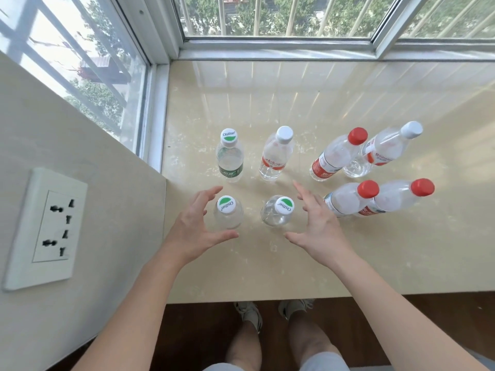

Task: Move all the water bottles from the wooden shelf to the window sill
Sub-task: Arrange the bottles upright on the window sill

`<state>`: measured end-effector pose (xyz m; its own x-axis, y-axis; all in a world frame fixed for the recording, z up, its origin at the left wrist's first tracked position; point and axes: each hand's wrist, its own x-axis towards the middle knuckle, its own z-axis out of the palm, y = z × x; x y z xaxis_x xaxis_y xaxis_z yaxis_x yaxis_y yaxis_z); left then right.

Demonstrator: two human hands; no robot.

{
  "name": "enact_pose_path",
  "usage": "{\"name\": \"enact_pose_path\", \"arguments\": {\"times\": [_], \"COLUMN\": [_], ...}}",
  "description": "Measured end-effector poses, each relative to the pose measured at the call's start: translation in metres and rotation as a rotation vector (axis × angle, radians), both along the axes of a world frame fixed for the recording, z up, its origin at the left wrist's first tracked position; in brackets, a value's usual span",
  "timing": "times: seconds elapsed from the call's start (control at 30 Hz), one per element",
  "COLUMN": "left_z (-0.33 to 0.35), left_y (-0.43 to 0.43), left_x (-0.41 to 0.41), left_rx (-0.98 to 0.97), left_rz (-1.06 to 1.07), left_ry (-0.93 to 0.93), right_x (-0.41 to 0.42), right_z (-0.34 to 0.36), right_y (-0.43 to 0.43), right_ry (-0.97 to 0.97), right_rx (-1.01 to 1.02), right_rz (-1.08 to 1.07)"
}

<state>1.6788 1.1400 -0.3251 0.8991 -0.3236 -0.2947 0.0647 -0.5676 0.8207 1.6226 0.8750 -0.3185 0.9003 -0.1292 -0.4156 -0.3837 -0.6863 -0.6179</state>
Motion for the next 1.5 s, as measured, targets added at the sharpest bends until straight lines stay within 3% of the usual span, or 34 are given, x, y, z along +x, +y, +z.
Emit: {"name": "enact_pose_path", "arguments": {"times": [0.13,0.3,0.6,0.9,1.27,1.5], "left_z": [0.016,0.017,0.013,0.012,0.007,0.008], "left_y": [0.023,0.038,-0.005,-0.024,-0.029,-0.030], "left_x": [0.010,0.046,0.130,0.154,0.144,0.140], "left_rx": [0.286,0.486,0.215,0.068,0.021,0.042], "left_rz": [-0.150,-0.081,-0.036,-0.161,-0.111,-0.099], "left_ry": [-0.006,-0.069,-0.183,-0.075,-0.108,-0.136], "right_x": [0.016,0.062,0.141,0.158,0.172,0.174], "right_z": [0.022,0.042,0.021,0.006,0.015,0.014], "right_y": [-0.014,-0.021,-0.012,-0.008,-0.018,-0.020], "right_ry": [-0.068,-0.180,-0.078,-0.053,0.013,0.009], "right_rx": [-0.034,-0.069,-0.067,-0.052,-0.058,-0.041], "right_rz": [-0.056,-0.096,-0.021,-0.009,0.217,0.238]}}
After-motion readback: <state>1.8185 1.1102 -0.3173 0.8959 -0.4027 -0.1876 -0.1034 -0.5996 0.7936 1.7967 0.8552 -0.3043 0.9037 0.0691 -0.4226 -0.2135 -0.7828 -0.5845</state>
